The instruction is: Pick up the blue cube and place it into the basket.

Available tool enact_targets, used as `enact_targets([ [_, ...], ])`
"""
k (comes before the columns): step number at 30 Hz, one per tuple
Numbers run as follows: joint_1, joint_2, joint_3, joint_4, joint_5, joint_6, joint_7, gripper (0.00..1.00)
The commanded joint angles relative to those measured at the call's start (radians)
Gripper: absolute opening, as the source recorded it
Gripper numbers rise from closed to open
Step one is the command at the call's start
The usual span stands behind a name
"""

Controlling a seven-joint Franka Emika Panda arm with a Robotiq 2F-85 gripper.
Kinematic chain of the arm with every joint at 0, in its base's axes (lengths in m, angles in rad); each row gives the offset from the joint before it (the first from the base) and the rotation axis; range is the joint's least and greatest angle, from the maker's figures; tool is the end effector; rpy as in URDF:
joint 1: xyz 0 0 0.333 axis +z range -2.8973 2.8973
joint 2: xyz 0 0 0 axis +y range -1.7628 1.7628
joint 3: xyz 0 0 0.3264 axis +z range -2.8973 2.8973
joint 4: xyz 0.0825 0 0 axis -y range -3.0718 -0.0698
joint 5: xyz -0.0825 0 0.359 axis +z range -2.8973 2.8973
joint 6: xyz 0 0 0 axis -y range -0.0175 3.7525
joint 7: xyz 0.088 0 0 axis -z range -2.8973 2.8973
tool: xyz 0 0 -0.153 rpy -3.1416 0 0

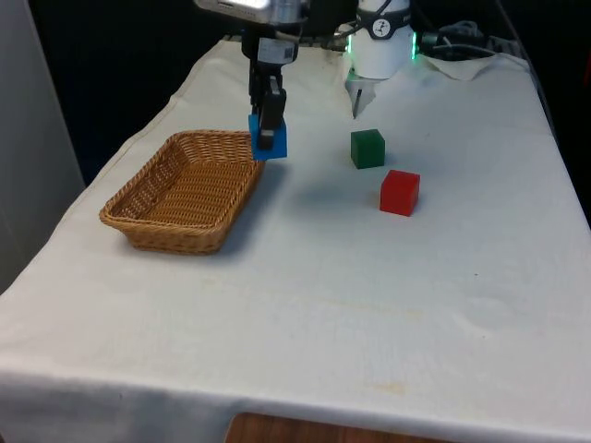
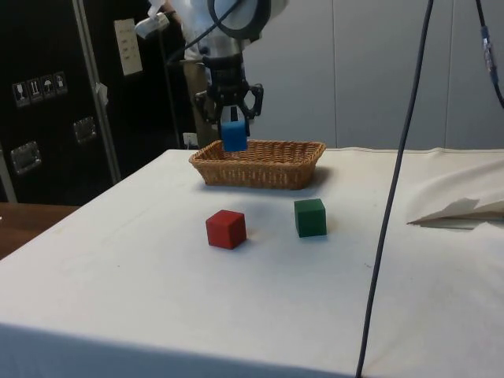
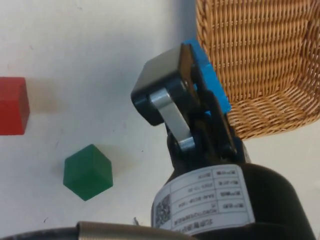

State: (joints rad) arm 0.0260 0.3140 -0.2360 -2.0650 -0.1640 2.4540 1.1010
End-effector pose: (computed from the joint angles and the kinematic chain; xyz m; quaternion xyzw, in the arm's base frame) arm 0.5736 -0.1247 0.2750 0.8285 -0.5512 0.0747 0.0644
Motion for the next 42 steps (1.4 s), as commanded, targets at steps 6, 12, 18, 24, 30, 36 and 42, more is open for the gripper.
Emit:
enact_targets([
  [6,-0.014,0.005,-0.004,-0.004,0.016,0.038,-0.073,0.02],
  [12,-0.024,0.004,-0.016,-0.008,0.028,0.053,-0.12,0.02],
  [18,-0.018,0.01,-0.047,-0.004,0.046,0.043,-0.15,0.02],
  [24,-0.04,0.032,-0.061,0.005,0.133,0.054,-0.244,0.02],
  [30,-0.044,0.06,-0.097,0.023,0.182,0.051,-0.313,0.02],
  [36,-0.047,0.084,-0.122,0.037,0.202,0.051,-0.349,0.02],
  [42,-0.039,0.108,-0.154,0.051,0.189,0.046,-0.354,0.02],
])
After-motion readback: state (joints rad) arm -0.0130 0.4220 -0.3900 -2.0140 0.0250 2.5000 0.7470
